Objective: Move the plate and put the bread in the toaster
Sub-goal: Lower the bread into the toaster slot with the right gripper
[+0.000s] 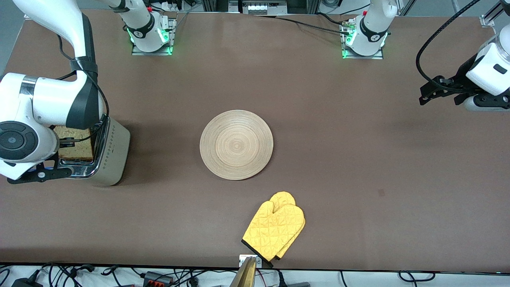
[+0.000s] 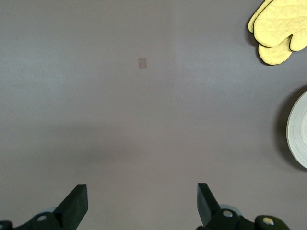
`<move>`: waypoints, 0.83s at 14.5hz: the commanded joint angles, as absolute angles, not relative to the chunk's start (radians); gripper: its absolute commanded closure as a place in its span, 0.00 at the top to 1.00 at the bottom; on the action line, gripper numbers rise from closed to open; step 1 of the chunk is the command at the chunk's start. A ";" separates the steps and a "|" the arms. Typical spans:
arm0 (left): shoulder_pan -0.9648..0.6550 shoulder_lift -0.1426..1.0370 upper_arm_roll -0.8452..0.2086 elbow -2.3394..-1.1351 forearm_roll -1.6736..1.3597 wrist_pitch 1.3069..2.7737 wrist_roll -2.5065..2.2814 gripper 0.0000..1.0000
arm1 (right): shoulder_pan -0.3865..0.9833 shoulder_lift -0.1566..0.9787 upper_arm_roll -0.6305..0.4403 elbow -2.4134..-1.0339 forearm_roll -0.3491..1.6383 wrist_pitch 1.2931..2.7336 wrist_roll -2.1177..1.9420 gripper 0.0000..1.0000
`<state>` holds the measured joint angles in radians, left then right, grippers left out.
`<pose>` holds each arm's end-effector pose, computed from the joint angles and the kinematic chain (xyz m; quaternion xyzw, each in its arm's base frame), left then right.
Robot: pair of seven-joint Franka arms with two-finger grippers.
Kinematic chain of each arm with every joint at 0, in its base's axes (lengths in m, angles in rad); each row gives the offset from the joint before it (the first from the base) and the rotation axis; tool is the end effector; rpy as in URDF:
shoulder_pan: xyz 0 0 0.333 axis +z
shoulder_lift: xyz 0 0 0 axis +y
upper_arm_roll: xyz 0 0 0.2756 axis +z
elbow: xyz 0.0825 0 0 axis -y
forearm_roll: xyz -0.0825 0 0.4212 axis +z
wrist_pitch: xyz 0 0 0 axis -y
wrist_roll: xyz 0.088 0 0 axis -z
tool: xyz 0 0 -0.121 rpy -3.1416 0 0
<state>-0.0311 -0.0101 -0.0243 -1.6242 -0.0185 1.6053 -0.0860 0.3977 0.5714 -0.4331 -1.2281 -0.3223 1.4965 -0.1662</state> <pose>0.5900 -0.0350 0.5519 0.9998 0.0157 -0.0050 0.0088 0.6949 -0.0055 0.4071 0.9501 0.0862 -0.1466 0.2614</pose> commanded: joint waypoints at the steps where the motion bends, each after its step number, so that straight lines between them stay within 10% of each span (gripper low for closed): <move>1: -0.040 -0.012 -0.018 -1.603 0.009 1.592 -0.067 1.00 | 0.390 0.584 -0.437 -1.223 -0.305 1.483 -0.175 0.00; 12: -0.037 -0.012 -0.018 -1.603 0.009 1.592 -0.067 1.00 | 0.400 0.578 -0.437 -1.293 -0.304 1.520 -0.152 0.00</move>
